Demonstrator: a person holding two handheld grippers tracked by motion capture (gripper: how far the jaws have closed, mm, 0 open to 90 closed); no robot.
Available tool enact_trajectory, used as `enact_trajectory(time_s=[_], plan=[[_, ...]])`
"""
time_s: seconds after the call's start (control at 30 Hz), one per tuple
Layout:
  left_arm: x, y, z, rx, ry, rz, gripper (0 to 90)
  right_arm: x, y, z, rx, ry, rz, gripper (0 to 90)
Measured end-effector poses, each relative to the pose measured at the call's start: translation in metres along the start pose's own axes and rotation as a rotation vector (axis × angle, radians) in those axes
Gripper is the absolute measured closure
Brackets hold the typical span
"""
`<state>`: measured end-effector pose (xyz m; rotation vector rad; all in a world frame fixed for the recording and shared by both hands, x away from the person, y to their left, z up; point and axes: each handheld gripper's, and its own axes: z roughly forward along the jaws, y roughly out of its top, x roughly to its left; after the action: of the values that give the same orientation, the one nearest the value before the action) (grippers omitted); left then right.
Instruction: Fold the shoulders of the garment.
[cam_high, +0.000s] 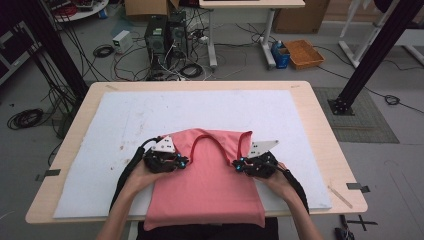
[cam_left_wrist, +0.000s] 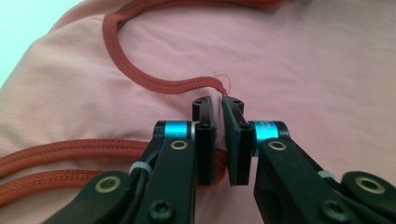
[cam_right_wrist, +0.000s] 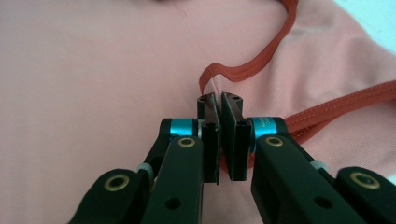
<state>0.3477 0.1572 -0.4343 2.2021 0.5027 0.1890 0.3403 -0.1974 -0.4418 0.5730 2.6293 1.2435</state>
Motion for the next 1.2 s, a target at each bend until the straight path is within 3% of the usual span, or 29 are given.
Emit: enact_trajectory(time_s=[0.17, 0.3, 0.63, 0.77, 0.9, 0.97, 1.07, 1.17, 1.2], plan=[[-0.005, -0.009, -0.011, -0.012, -0.035, -0.018, 83.1, 0.003, -0.006, -0.007, -0.019, 0.022, 0.010, 86.7], [-0.007, -0.016, -0.016, -0.020, -0.039, -0.022, 82.9, 0.006, -0.013, -0.012, -0.042, 0.050, 0.019, 86.5], [-0.012, -0.029, -0.019, -0.017, -0.067, -0.035, 82.4, 0.016, -0.019, -0.013, -0.031, 0.088, 0.012, 85.4], [-0.011, -0.032, -0.017, -0.013, -0.070, -0.045, 82.2, 0.015, -0.021, -0.012, -0.012, 0.074, 0.023, 83.3], [-0.010, -0.034, -0.016, -0.010, -0.079, -0.056, 81.0, 0.019, -0.019, -0.009, 0.017, 0.049, -0.001, 73.6], [-0.011, -0.034, -0.016, -0.010, -0.082, -0.059, 77.6, 0.019, -0.019, -0.009, 0.013, 0.071, 0.003, 63.3], [-0.014, -0.034, -0.020, -0.030, -0.055, -0.055, 60.6, 0.020, -0.019, -0.012, -0.012, 0.078, 0.020, 46.8], [-0.013, -0.034, -0.025, -0.055, 0.012, -0.075, 42.5, 0.019, -0.019, -0.016, -0.040, 0.054, 0.046, 34.1], [-0.012, -0.034, -0.027, -0.067, 0.020, -0.084, 40.9, 0.017, -0.019, -0.018, -0.050, 0.040, 0.054, 29.6]])
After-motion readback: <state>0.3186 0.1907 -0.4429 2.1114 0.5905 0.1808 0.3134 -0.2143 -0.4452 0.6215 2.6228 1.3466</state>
